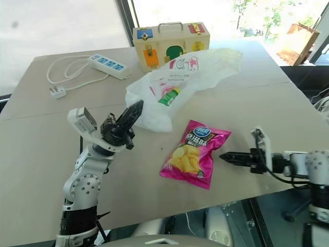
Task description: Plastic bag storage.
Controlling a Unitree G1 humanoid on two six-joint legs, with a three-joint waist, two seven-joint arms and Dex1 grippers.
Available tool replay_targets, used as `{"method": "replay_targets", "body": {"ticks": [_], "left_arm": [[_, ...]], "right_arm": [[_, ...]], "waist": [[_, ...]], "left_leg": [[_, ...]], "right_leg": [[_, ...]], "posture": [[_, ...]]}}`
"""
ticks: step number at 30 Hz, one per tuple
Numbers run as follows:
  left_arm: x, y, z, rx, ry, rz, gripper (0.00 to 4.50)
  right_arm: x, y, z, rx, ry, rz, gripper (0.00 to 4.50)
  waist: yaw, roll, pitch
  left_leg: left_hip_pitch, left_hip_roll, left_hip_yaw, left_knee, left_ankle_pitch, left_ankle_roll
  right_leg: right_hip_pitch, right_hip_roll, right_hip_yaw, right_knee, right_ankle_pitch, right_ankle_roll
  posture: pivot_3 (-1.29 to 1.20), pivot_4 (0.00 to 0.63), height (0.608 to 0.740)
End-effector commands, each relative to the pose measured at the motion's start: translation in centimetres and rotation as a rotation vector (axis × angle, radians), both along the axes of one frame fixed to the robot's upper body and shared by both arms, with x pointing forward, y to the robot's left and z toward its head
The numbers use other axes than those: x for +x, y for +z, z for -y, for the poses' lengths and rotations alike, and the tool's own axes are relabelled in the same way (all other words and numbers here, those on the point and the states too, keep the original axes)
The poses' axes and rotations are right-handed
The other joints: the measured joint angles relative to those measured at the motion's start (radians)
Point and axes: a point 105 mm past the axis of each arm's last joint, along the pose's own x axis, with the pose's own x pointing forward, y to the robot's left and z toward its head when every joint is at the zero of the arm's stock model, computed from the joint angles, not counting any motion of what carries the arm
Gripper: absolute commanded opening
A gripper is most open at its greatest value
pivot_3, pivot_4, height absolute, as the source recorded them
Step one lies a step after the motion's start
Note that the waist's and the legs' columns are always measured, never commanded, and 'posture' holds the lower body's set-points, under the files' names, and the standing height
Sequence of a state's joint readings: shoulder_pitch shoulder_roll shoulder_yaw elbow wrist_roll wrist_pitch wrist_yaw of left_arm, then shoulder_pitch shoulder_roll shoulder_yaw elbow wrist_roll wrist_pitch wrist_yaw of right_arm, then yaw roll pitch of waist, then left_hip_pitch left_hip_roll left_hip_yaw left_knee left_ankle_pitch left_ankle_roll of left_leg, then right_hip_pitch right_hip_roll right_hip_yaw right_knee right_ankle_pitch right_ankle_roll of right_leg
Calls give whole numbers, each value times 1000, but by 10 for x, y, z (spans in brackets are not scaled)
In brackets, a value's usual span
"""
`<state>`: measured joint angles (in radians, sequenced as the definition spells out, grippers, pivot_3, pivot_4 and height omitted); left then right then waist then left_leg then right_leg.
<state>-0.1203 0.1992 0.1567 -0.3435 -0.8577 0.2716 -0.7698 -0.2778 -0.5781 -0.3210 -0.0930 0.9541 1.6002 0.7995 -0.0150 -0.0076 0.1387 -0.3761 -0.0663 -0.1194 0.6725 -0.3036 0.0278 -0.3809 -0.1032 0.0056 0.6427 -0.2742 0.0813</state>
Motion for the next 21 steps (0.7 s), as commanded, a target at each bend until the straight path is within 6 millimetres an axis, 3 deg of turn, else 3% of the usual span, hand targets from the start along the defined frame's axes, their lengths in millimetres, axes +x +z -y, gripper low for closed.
{"method": "replay_targets", "body": {"ticks": [1, 5, 9, 12, 20, 21], "left_arm": [[-5, 11, 0, -1, -3, 47, 0], [-6, 12, -2, 11, 3, 41, 0], [-6, 10, -2, 22, 5, 34, 0], [-7, 10, -4, 26, 11, 31, 0], [-7, 9, -8, 29, 23, 22, 0], [-7, 9, -9, 28, 24, 22, 0]], "right_arm": [[13, 9, -24, 42, -62, 87, 4448], [36, 6, -48, 47, -177, 109, 4448], [39, 13, -66, 74, -167, 121, 4448], [38, 16, -68, 92, -169, 118, 3756], [38, 25, -62, 101, -157, 148, 40], [39, 30, -58, 110, -161, 161, 40]], "waist": [[1, 0, 0], [3, 1, 0], [4, 1, 0], [0, 1, 0], [-2, 1, 0], [-2, 1, 0]], "left_leg": [[1, 0, 0, 0, 0, -1], [0, -1, -1, 0, 1, -1], [-1, -2, -1, 0, 1, -1], [-3, -3, -1, -1, 1, -1], [-2, -3, -1, -1, 1, -1], [-2, -3, -1, -1, 1, -1]], "right_leg": [[0, 1, 0, 1, 0, 0], [-1, 0, 2, 1, 1, 1], [-2, 0, 2, 1, 1, 1], [-5, 0, 3, 0, 1, 1], [-6, 1, 4, 2, 1, 1], [-6, 1, 4, 2, 1, 1]], "posture": [[0, 150, 740], [0, 150, 740], [0, 150, 740], [0, 150, 740], [0, 150, 740], [0, 150, 740]]}}
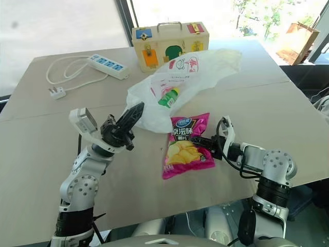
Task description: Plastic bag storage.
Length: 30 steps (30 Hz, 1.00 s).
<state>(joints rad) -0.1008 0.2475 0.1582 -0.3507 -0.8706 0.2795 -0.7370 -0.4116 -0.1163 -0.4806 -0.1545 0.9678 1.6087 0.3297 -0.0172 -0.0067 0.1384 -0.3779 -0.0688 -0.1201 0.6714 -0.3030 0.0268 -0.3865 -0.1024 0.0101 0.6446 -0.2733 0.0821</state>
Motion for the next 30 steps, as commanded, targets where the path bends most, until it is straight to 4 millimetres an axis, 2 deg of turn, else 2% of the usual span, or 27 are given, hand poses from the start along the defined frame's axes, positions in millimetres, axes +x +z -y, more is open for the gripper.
{"method": "replay_targets", "body": {"ticks": [1, 5, 8, 15, 19, 22, 25, 28, 30], "left_arm": [[-8, 13, -3, -8, -2, 56, 0], [-12, 15, -5, -15, -11, 56, 0], [-18, 15, -5, -17, -37, 50, 0], [-25, 16, -6, -10, -58, 49, 0], [-28, 17, -2, -13, -77, 50, 0], [-38, 12, 9, -13, -145, 30, 0], [-46, 5, 15, -17, -184, -2, 0], [-51, 0, 18, -19, -195, -19, 0], [-50, -1, 17, -19, -181, -19, 0]], "right_arm": [[3, 26, 12, 33, -3, 92, 40], [17, 55, 43, 125, -71, 143, 40], [26, 75, 56, 189, -91, 174, 40], [35, 97, 56, 243, -62, 185, 40], [39, 102, 47, 257, -26, 176, 40], [58, 106, 33, 269, -31, 125, 40], [78, 104, 16, 249, -66, 62, 40], [92, 119, -5, 305, -67, 55, 40], [98, 125, -22, 283, -67, 80, 40]], "waist": [[0, 0, 0], [1, 0, 0], [0, 0, 0], [-2, 0, 0], [0, 0, 0], [-7, 0, 0], [-20, 0, 0], [-25, 0, 0], [-25, 1, 0]], "left_leg": [[0, 0, 0, 0, 0, 0], [0, -1, 1, 0, 0, 0], [0, 0, 1, -1, 0, 0], [0, 1, 2, -1, 0, 0], [0, 1, 2, -1, 0, 0], [0, 1, 3, -1, 0, 0], [0, 1, 4, -1, 0, 0], [0, 1, 3, -2, 0, 0], [0, 1, 4, -2, 0, 0]], "right_leg": [[0, 0, 0, 0, 0, 0], [0, 0, 1, 0, 0, 0], [0, 0, 1, -1, 0, 0], [0, 0, 3, -1, 0, 0], [0, 0, 2, -1, 0, 0], [0, 0, 3, -1, 0, 0], [0, 0, 4, -1, 0, 0], [-2, 1, 4, -1, 0, 0], [-2, 1, 4, -1, 0, 0]], "posture": [[0, 150, 740], [0, 150, 740], [0, 150, 740], [0, 150, 740], [0, 150, 740], [0, 150, 740], [0, 150, 740], [0, 150, 740], [0, 150, 740]]}}
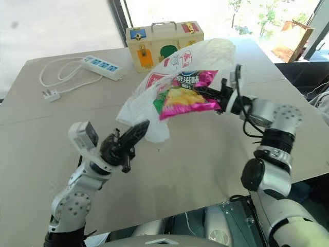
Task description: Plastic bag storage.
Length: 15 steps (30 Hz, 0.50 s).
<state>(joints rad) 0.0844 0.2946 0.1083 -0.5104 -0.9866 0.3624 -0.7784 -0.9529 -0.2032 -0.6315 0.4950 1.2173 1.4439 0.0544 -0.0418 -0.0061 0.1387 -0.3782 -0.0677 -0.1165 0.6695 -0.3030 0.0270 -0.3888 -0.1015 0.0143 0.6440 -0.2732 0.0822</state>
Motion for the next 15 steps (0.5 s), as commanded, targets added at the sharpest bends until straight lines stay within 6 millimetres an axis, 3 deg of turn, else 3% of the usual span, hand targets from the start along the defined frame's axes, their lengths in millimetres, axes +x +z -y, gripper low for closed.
{"method": "replay_targets", "body": {"ticks": [1, 4, 5, 7, 8, 9, 10, 12, 15], "left_arm": [[-7, 12, 2, -14, -8, 64, 0], [-6, 14, 3, -25, -1, 74, 0], [-6, 14, 5, -31, 0, 76, 0], [-5, 14, 8, -36, 0, 77, 0], [-4, 14, 9, -42, 3, 78, 0], [-3, 15, 10, -49, 8, 79, 0], [-2, 15, 10, -56, 15, 80, 0], [1, 17, 8, -71, 33, 84, 0], [4, 17, 5, -79, 49, 81, 0]], "right_arm": [[15, 25, -26, -24, -35, 79, 40], [35, 17, -48, -139, -150, 87, 40], [38, 15, -58, -186, -183, 109, 293], [33, 17, -82, -241, -176, 181, 843], [19, 17, -102, -263, -101, 211, 984], [6, 16, -115, -295, -33, 244, 1585], [-5, 11, -122, -337, 15, 272, 1697], [-14, 2, -116, -402, 42, 313, 2511], [-3, 3, -86, -430, -52, 337, 3844]], "waist": [[-1, 0, 0], [-3, 0, 0], [-4, 0, 0], [-3, 0, 0], [-3, 0, 0], [-4, 0, 0], [-5, 0, 0], [-5, 0, 0], [3, 0, -1]], "left_leg": [[0, 0, 0, 0, 0, 0], [0, 0, 1, 0, 0, 0], [0, 0, 1, 0, 0, 0], [0, 0, 1, 0, 0, 0], [0, 0, 1, 0, 0, 0], [-2, 0, 1, 0, 0, 0], [-3, 0, 1, 0, 0, 0], [-2, 0, 0, -1, 0, 0], [-2, -1, -2, 0, 0, 0]], "right_leg": [[0, 0, 0, 0, 0, 0], [-1, 0, 1, 0, 0, 0], [-1, 0, 1, 1, 0, 0], [-3, 0, 1, 1, 0, 0], [-3, 0, 1, 1, 0, 0], [-5, 0, 1, 2, 0, 0], [-6, 0, 1, 3, 0, 0], [-6, 0, 1, 4, 0, 0], [-6, 0, -1, 2, 0, 0]], "posture": [[0, 150, 740], [0, 150, 740], [0, 150, 740], [0, 150, 740], [0, 150, 740], [0, 150, 740], [0, 150, 740], [0, 150, 740], [0, 150, 740]]}}
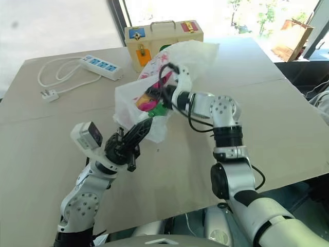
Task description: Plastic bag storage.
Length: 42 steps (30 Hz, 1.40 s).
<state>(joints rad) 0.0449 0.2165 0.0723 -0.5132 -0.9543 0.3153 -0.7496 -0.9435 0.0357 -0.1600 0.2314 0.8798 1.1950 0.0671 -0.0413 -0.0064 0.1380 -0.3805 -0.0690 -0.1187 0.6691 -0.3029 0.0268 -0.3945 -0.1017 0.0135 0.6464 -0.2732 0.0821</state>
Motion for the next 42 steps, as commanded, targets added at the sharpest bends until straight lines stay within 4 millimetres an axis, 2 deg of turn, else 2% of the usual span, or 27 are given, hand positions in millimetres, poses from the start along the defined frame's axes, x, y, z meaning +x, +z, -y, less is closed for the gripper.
{"method": "replay_targets", "body": {"ticks": [1, 5, 8, 10, 12, 16, 18, 20, 22, 25, 33, 35, 37, 41, 42], "left_arm": [[0, 5, -7, -16, 30, 26, 0], [4, 5, -11, -26, 43, 24, 0], [7, 8, -15, -44, 55, 29, 0], [8, 11, -17, -46, 64, 35, 0], [10, 12, -19, -47, 75, 38, 0], [11, 13, -22, -48, 81, 37, 0], [11, 13, -22, -47, 79, 35, 0], [11, 13, -22, -42, 72, 33, 0], [12, 13, -22, -39, 67, 32, 0], [11, 12, -22, -35, 66, 30, 0], [10, 11, -21, -32, 73, 27, 0], [10, 11, -21, -31, 74, 28, 0], [10, 11, -20, -30, 77, 29, 0], [9, 11, -22, -30, 86, 30, 0], [9, 10, -22, -29, 88, 29, 0]], "right_arm": [[16, 20, 38, 16, -128, 100, 4353], [30, 36, 57, 70, -255, 140, 4435], [34, 37, 59, 81, -307, 151, 4435], [17, 34, 52, -18, -174, 274, 4435], [-4, 27, 56, -120, -9, 376, 4435], [-26, 19, 91, -276, 155, 535, 4435], [-28, 9, 111, -418, 187, 605, 4435], [-3, 5, 148, -626, 49, 697, 4435], [18, 14, 169, -709, -94, 768, 4435], [34, 38, 170, -683, -205, 887, 4435], [59, 91, 149, -643, -394, 1181, 4435], [60, 98, 143, -617, -392, 1213, 4435], [60, 96, 141, -597, -370, 1204, 4435], [52, 86, 140, -545, -279, 1173, 2661], [48, 86, 141, -526, -261, 1167, 2103]], "waist": [[5, 0, 0], [-4, 0, 0], [-14, 0, 0], [-21, 0, 0], [-18, 0, 0], [-2, 0, 0], [1, -1, 0], [1, -1, 0], [0, -1, 0], [-1, -1, 0], [6, -2, -1], [6, -2, -1], [5, -2, -1], [2, -2, -1], [1, -2, -1]], "left_leg": [[0, -1, 0, 0, 0, 0], [0, -2, 2, 2, 0, 0], [2, -1, 0, -1, 0, 0], [2, 0, -2, -1, 0, 0], [1, -1, -2, -1, 0, 0], [0, -7, -5, 0, -1, 2], [-1, -9, -5, 1, -1, 3], [0, -8, -5, 1, -1, 3], [1, -8, -4, 1, -1, 2], [2, -7, -3, 1, -1, 2], [0, -8, -6, 0, -1, 1], [0, -10, -7, 0, -1, 1], [0, -10, -7, 0, -1, 1], [0, -10, -7, 0, -1, 1], [0, -10, -8, 0, -1, 1]], "right_leg": [[0, -1, 0, -1, 0, 0], [0, -1, 2, 0, 0, 0], [-1, 2, 5, 1, 0, 0], [-1, 3, 6, 1, 0, 0], [-2, 2, 6, 1, 0, 0], [-1, -3, 3, -3, 0, 0], [-1, -3, 3, -4, 0, 0], [0, -3, 3, -3, 0, 0], [0, -3, 4, -3, 1, 1], [0, -2, 6, -1, 2, 3], [-2, -3, 6, -4, 2, 3], [-2, -3, 5, -4, 2, 3], [-2, -3, 5, -4, 2, 3], [-1, -3, 5, -4, 2, 3], [-1, -3, 5, -4, 2, 3]], "posture": [[0, 150, 740], [0, 150, 740], [0, 150, 740], [0, 150, 740], [0, 150, 740], [0, 150, 740], [0, 150, 740], [0, 150, 740], [0, 150, 740], [0, 150, 740], [0, 150, 740], [0, 150, 740], [0, 150, 740], [0, 150, 740], [0, 150, 740]]}}
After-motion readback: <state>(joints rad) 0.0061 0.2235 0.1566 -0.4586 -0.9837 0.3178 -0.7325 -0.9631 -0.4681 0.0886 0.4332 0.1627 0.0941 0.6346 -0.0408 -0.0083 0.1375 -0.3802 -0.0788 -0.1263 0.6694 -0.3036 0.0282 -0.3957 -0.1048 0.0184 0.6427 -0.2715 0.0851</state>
